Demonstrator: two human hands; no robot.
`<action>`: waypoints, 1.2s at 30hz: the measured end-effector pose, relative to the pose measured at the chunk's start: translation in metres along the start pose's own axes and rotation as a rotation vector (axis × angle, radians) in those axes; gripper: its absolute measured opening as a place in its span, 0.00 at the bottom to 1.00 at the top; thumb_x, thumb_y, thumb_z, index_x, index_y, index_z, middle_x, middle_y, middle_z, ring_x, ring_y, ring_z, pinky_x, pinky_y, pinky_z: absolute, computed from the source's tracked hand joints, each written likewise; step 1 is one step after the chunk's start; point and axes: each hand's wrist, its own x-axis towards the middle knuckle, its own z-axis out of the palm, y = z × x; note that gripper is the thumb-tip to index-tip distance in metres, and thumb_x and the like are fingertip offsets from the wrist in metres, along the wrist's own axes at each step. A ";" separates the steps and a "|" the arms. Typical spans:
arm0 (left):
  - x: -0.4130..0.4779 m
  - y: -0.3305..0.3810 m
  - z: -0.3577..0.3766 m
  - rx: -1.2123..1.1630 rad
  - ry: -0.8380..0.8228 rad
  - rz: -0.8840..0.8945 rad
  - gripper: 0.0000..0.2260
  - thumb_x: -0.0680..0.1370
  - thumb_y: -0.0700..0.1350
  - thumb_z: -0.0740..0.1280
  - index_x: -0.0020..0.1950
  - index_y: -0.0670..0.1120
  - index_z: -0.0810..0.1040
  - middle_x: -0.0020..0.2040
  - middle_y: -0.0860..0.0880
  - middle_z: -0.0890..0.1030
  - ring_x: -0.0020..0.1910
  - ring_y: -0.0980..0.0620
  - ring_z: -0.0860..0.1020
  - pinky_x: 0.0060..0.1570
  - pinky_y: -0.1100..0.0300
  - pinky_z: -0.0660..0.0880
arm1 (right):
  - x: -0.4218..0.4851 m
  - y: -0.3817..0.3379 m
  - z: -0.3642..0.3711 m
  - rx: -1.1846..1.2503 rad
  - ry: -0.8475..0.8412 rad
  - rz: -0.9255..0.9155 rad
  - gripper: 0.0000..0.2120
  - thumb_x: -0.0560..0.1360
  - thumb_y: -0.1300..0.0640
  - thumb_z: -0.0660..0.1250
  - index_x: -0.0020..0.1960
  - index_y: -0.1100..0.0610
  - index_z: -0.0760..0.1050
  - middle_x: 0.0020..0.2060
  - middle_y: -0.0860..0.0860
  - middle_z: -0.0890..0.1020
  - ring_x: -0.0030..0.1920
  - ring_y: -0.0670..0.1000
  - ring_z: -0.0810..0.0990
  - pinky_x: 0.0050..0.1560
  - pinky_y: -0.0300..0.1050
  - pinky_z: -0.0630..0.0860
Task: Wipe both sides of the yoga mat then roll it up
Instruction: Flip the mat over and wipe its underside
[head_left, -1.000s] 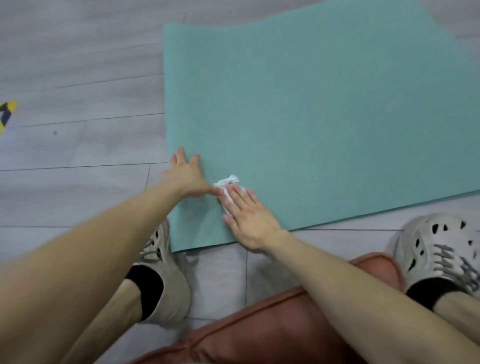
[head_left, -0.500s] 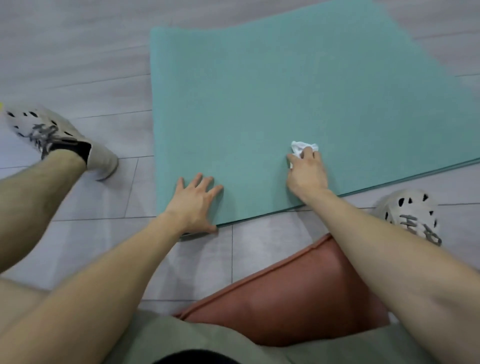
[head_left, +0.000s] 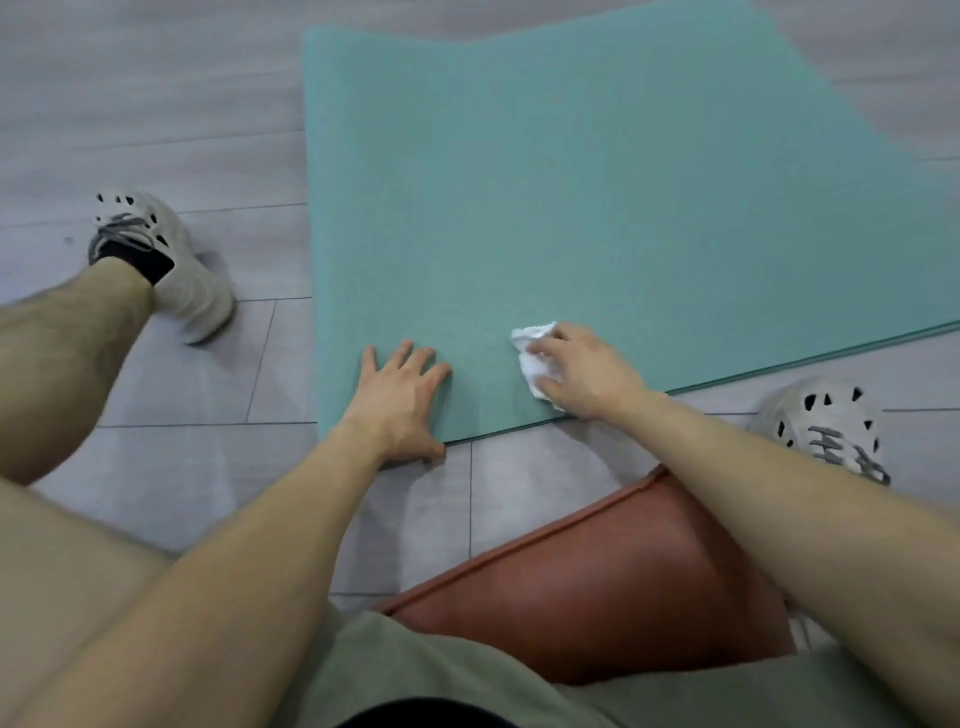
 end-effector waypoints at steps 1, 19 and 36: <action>0.001 0.002 -0.001 0.000 -0.009 0.001 0.54 0.56 0.70 0.77 0.79 0.55 0.62 0.81 0.48 0.61 0.83 0.42 0.55 0.76 0.28 0.53 | -0.002 0.020 -0.011 -0.019 0.035 0.135 0.21 0.78 0.52 0.69 0.71 0.50 0.78 0.66 0.56 0.77 0.67 0.60 0.77 0.67 0.51 0.74; 0.002 0.003 -0.002 -0.020 0.011 -0.004 0.55 0.56 0.70 0.78 0.77 0.51 0.64 0.78 0.49 0.65 0.81 0.44 0.60 0.76 0.29 0.55 | -0.006 0.057 -0.034 -0.166 0.051 0.382 0.16 0.76 0.56 0.68 0.62 0.57 0.78 0.58 0.62 0.77 0.57 0.66 0.80 0.59 0.54 0.78; 0.003 0.009 -0.011 0.058 0.008 -0.012 0.57 0.52 0.74 0.75 0.76 0.55 0.64 0.72 0.49 0.67 0.76 0.45 0.65 0.73 0.34 0.62 | -0.019 0.091 -0.057 -0.185 0.033 0.411 0.20 0.74 0.60 0.70 0.66 0.55 0.76 0.61 0.61 0.75 0.59 0.66 0.80 0.61 0.54 0.77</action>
